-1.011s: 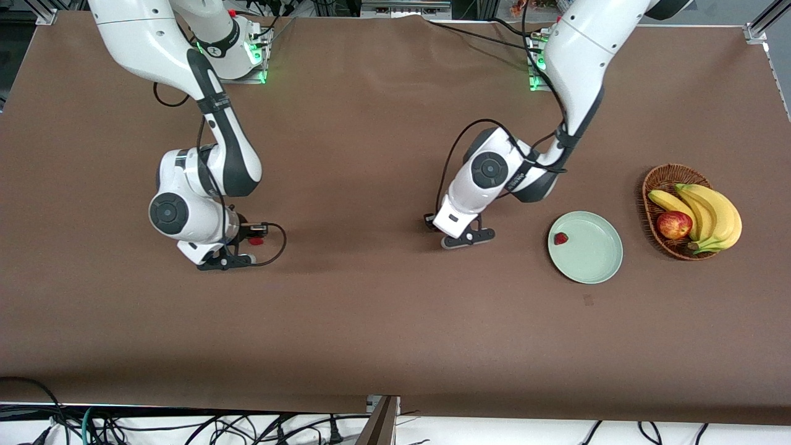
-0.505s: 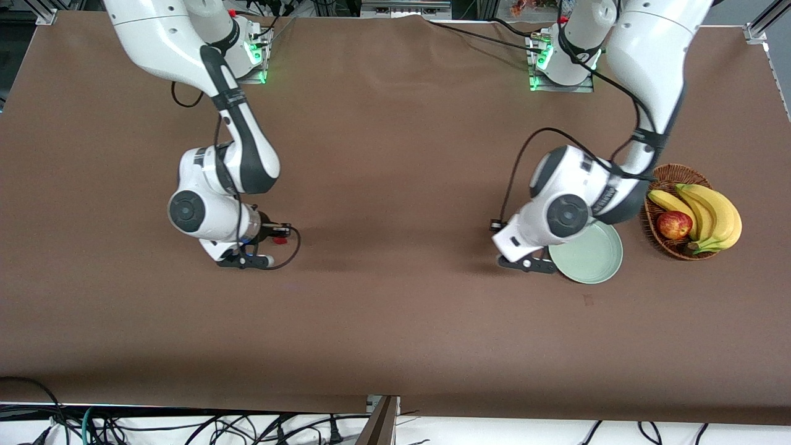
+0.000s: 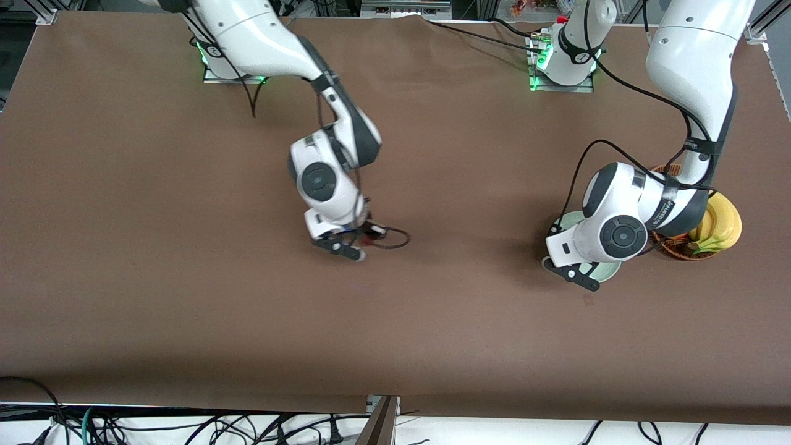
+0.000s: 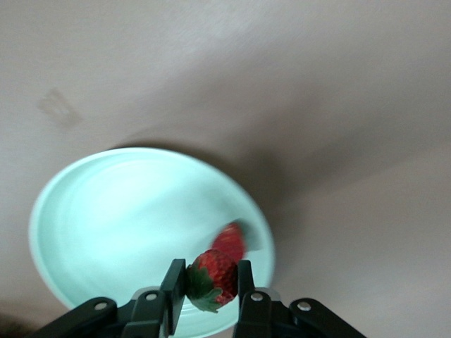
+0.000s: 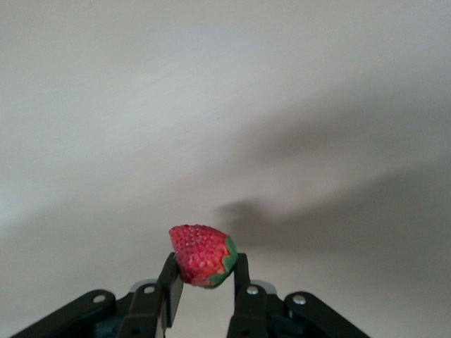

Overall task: Collect all strawberries into plate
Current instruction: 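Drop the strawberry on the plate while the right gripper carries the last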

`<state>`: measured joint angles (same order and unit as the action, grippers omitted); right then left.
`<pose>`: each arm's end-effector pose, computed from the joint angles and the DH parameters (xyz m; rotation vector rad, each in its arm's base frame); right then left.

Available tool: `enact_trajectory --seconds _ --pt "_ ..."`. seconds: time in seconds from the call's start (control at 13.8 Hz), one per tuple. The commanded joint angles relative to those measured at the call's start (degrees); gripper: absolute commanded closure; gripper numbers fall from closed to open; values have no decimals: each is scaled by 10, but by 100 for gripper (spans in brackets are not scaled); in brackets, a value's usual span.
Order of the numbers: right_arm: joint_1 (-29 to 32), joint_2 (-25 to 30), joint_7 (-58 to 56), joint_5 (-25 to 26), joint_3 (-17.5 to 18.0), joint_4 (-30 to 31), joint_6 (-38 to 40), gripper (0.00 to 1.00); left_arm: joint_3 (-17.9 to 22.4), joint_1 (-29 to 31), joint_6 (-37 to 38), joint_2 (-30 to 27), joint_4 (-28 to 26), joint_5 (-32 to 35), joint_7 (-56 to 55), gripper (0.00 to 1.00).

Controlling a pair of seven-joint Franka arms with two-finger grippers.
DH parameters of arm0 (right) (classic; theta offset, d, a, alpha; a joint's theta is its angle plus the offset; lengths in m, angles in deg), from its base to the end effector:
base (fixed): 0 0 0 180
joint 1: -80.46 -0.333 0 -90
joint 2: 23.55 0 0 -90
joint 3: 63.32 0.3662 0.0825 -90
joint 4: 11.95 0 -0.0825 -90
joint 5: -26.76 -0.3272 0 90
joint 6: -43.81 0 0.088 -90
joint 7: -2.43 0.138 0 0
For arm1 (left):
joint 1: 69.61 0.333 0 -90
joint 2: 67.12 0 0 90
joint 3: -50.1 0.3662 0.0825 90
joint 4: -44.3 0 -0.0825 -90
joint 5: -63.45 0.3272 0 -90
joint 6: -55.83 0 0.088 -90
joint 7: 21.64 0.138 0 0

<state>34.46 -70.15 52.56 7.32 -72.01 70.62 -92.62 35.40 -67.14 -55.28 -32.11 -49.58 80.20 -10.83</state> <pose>0.5612 0.4743 0.2611 -2.8828 0.5836 -0.0027 0.6239 -0.0831 0.2954 -2.9020 0.7779 0.4261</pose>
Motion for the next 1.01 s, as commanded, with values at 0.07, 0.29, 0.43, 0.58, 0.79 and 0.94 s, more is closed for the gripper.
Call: enact_trajectory --seconds 0.07,0.29,0.43,0.58,0.79,0.94 --pt "-70 -86 105 -8 -6 -99 -101 93 -5 30 6 6 5 25 62 0" --pt "-96 -148 134 -7 -6 -175 -124 92 -6 30 5 8 6 19 61 0" --pt "-106 -161 137 -6 -6 -187 -131 47 -9 29 6 8 6 17 55 0" --pt "-103 -154 126 -1 -12 -187 -127 0 -10 25 6 8 5 -10 51 0" --pt "-48 -115 71 -2 -10 -190 -52 0 -11 22 6 8 4 -65 46 0" --pt "1 -52 -54 -2 -14 -196 95 0 -15 18 5 8 -1 -110 21 0"
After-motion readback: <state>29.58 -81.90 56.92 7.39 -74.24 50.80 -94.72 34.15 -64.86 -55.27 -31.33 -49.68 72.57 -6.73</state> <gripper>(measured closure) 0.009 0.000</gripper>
